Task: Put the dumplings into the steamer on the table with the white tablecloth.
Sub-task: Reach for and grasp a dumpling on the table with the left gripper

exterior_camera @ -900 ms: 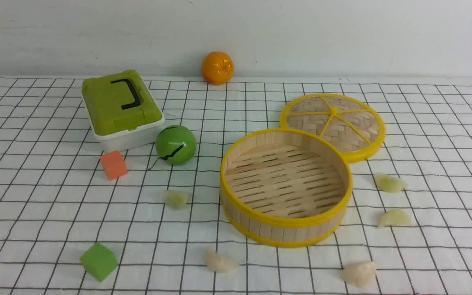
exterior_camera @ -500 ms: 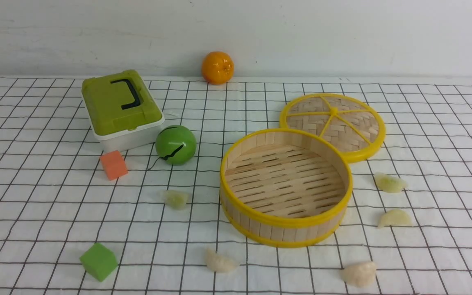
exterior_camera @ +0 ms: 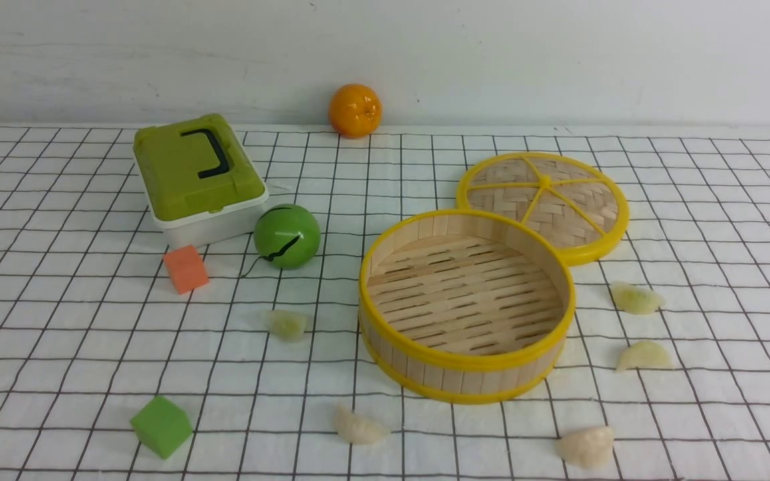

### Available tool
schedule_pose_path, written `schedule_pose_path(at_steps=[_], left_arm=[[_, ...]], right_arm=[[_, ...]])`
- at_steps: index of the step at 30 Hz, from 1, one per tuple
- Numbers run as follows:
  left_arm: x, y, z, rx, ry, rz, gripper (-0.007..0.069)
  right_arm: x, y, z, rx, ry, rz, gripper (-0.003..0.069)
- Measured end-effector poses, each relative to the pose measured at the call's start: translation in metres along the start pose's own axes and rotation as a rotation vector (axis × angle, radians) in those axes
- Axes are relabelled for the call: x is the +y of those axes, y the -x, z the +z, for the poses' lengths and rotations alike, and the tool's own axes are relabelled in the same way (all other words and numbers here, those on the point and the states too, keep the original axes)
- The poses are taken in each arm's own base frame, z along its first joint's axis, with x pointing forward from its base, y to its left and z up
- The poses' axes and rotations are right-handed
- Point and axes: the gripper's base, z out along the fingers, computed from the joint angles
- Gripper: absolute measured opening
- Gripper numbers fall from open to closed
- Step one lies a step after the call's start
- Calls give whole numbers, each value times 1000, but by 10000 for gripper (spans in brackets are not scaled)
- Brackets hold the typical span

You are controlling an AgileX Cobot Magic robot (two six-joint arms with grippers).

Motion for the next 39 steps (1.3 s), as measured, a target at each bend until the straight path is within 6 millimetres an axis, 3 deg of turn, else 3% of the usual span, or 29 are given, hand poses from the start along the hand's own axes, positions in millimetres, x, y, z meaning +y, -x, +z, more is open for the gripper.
schedule_pose_path(at_steps=[14,32,34,37,38,39], left_arm=[[0,0,0,0,0,0,239],[0,0,0,-2,-4,-14,239],[-2,0,0,-4,-23,-96,239],[-14,3,-1,25,-158,-781,239],[-16,4,-2,40,-190,-939,239],[-16,5,-2,40,-190,-953,239]], right_arm=[[-3,0,0,-3,-36,-89,237],[1,0,0,5,10,28,237],[2,0,0,6,23,61,237],[10,0,-1,19,105,352,237],[13,0,-1,29,137,484,237],[13,0,-1,29,137,484,237]])
